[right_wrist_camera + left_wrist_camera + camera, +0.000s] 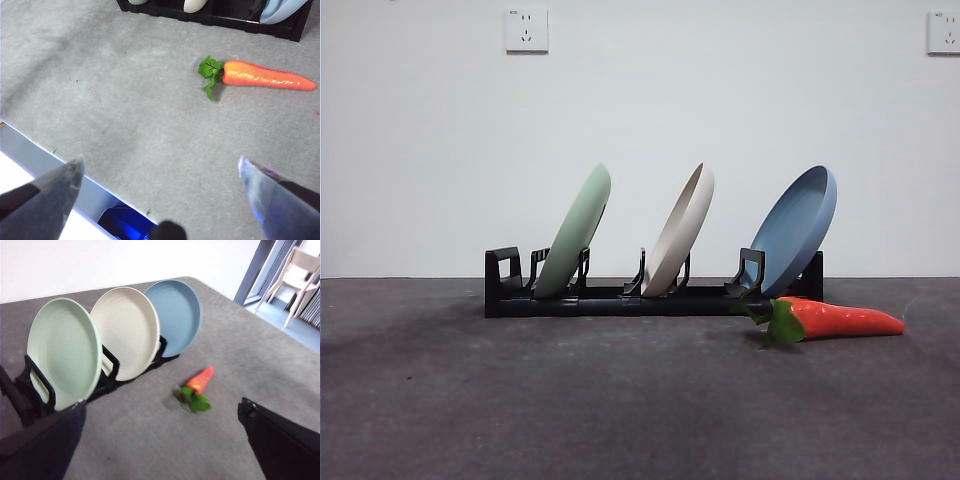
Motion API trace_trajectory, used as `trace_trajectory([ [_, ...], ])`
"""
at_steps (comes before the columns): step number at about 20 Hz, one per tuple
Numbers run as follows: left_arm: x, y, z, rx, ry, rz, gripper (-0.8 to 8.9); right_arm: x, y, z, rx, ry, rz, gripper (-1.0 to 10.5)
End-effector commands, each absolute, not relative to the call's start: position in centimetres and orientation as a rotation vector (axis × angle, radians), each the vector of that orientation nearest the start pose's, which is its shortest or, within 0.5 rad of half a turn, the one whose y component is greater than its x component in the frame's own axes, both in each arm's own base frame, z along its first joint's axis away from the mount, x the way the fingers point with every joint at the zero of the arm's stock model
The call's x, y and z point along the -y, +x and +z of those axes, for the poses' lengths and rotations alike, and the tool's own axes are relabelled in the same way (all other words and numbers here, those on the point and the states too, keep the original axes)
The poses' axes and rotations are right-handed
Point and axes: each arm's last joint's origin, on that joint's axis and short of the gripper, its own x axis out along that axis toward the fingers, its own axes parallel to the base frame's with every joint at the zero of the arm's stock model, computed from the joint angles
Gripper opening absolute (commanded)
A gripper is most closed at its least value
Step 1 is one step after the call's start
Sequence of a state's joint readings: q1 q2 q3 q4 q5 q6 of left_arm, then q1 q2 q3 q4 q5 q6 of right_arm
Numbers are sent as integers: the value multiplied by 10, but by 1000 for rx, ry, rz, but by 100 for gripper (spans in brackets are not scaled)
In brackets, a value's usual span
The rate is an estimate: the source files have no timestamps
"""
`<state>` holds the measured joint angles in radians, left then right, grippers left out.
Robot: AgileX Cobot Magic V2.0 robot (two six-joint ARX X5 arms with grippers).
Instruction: Take the green plate from the plate rack,put the plate on the table,take the carrot from the table,put the carrot in the plate
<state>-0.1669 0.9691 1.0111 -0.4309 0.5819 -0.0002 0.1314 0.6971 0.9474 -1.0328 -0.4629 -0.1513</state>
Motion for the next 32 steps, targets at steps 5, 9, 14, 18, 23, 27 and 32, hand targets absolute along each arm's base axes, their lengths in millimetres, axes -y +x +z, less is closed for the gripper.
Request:
trace_trajectory([
  [5, 94, 295, 352, -429, -3, -705, 565, -27, 104, 327, -731, -13, 626, 599],
  [9, 120, 350, 332, -496, 31, -691, 565, -27, 104, 327, -731, -12, 626, 599],
  [14, 144, 390, 297, -507, 58, -649, 565, -27, 103, 326, -733, -12, 626, 599],
  [18, 155, 404, 270, -529, 87, -587, 562, -27, 103, 326, -738, -5, 623, 599],
  [23, 165, 409, 251, -564, 92, -606, 397, -27, 103, 326, -741, 5, 619, 598],
  [27, 168, 407, 250, -574, 82, -647, 99, -27, 103, 326, -742, 7, 618, 598],
  [32, 168, 406, 249, -591, 68, -663, 0, -27, 103, 326, -749, 12, 617, 598],
])
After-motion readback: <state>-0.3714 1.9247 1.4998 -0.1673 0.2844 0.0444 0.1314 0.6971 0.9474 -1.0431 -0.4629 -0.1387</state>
